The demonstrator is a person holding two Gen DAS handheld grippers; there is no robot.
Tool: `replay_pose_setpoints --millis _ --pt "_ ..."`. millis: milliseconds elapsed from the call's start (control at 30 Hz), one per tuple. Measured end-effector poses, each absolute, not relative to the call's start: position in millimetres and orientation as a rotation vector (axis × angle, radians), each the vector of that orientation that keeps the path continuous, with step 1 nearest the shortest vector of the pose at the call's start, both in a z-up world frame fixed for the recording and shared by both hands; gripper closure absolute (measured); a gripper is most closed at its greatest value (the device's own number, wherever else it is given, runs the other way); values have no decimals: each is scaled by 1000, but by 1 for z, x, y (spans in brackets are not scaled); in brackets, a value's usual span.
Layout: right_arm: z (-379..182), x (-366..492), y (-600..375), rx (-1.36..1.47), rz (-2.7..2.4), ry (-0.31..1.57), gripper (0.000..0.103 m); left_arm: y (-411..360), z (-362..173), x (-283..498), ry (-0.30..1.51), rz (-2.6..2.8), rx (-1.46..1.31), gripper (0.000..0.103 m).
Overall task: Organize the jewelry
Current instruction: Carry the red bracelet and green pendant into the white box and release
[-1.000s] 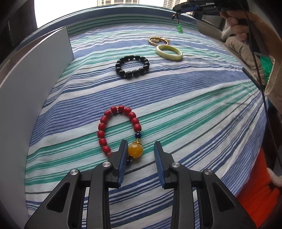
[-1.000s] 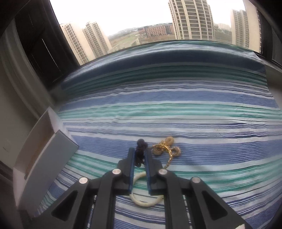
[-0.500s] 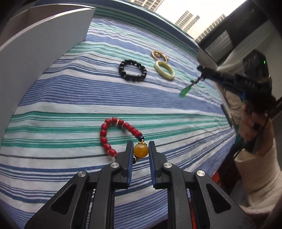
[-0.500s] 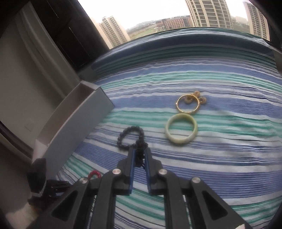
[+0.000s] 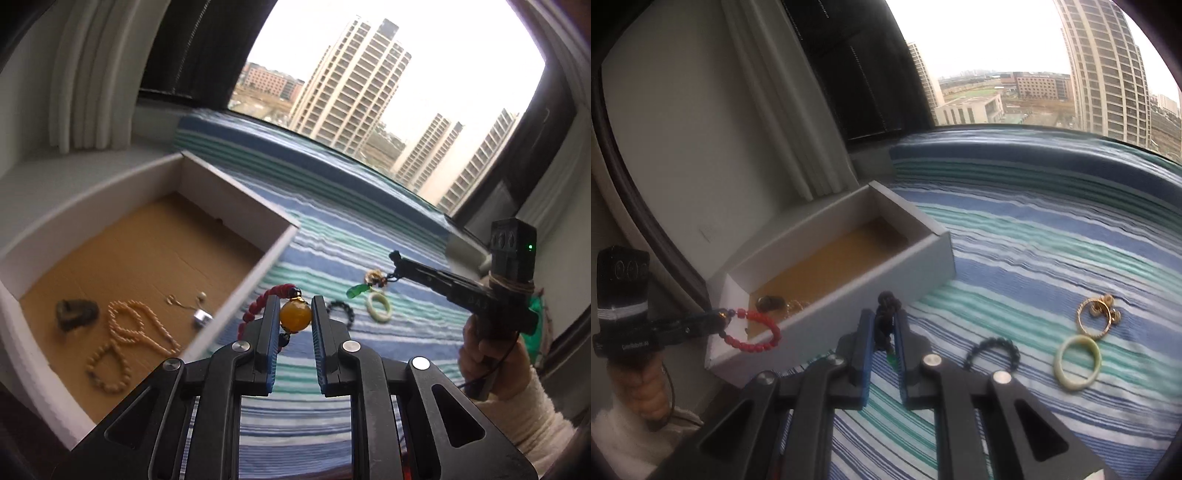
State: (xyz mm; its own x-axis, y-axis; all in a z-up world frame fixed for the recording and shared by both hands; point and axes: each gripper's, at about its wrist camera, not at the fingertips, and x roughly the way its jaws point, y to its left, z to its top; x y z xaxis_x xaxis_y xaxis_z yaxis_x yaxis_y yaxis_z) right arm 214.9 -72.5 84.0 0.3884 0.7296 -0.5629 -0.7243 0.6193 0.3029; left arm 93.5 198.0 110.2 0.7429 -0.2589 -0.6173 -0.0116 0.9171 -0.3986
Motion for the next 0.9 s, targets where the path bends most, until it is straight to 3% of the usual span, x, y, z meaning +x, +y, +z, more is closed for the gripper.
replay_pose_setpoints --millis 233,433,600,667,733,900 --pt "100 239 46 -84 1025 719 92 270 90 139 759 79 -384 88" --pt "55 271 124 -196 969 807 92 286 26 184 869 157 -403 88" --pt "21 298 135 -157 892 876 89 282 -10 198 931 222 -363 85" --pt "21 304 125 -94 868 874 73 277 -12 194 936 253 -332 70" --pt "30 303 104 -55 851 842 33 269 -4 185 898 263 -301 38" --pt "69 264 46 -150 803 636 29 226 32 149 766 236 -186 18"
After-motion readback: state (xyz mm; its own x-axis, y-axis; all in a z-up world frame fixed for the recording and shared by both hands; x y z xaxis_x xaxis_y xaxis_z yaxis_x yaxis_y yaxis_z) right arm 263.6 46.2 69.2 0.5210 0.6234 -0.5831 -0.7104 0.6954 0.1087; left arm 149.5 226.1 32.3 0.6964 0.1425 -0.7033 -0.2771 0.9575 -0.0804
